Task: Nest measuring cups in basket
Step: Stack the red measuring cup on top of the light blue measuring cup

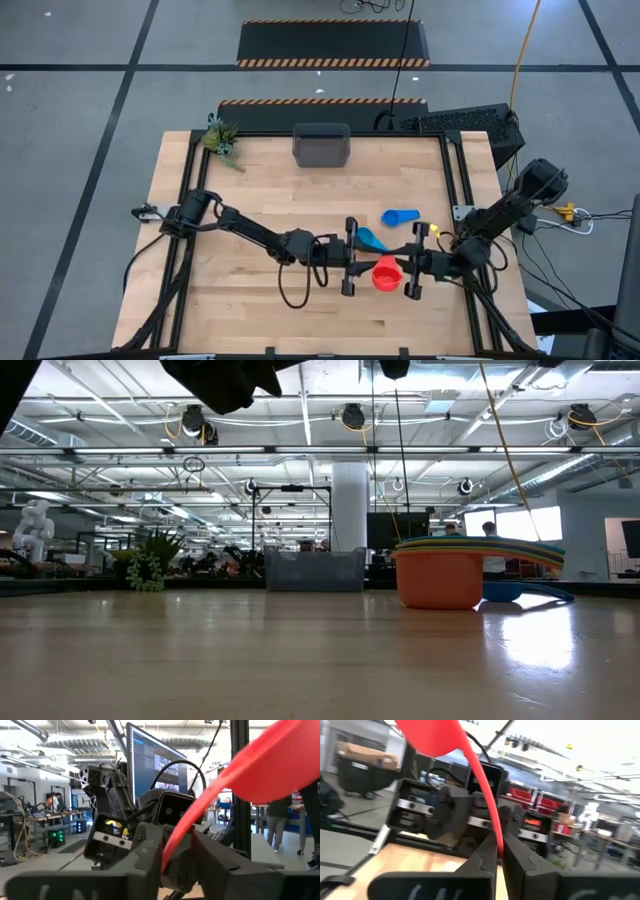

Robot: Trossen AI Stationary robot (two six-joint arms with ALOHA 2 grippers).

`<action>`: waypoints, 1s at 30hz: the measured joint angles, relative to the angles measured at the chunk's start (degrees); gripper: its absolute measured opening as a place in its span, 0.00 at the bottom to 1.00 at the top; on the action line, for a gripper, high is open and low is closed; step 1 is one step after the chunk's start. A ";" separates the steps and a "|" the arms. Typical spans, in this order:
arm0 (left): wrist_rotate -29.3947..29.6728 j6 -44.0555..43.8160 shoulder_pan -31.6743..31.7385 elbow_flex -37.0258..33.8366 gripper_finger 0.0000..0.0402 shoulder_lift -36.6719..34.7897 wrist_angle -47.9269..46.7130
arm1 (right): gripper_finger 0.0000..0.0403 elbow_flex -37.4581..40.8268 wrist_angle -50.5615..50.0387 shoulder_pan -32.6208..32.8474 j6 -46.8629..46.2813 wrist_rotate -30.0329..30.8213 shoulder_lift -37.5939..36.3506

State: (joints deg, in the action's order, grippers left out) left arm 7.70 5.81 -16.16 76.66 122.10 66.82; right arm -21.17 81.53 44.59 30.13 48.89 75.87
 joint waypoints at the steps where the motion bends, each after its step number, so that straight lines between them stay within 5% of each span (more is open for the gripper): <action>1: 0.06 -0.43 0.00 0.00 0.30 -0.05 0.06 | 0.00 0.00 0.03 0.67 1.04 1.53 -0.54; 9: 4.62 -2.88 -0.04 -0.06 0.48 -0.48 -3.17 | 0.00 0.00 0.01 7.31 10.66 16.60 -5.98; 17: 15.00 -4.91 -0.37 -0.07 0.52 -9.50 -27.97 | 0.00 -0.04 -1.69 10.30 20.33 36.81 -8.22; 22: 20.76 -5.85 -1.60 -0.07 0.52 -15.14 -42.54 | 0.00 -0.98 -8.19 9.64 19.66 41.00 -8.01; 30: 31.87 0.38 -5.49 -0.07 0.52 -18.86 -50.96 | 0.00 -1.44 -15.51 8.18 13.49 41.10 -7.76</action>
State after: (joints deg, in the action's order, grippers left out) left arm 39.58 6.19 -21.65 76.60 103.23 15.86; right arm -22.61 66.01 52.77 43.62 90.00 68.11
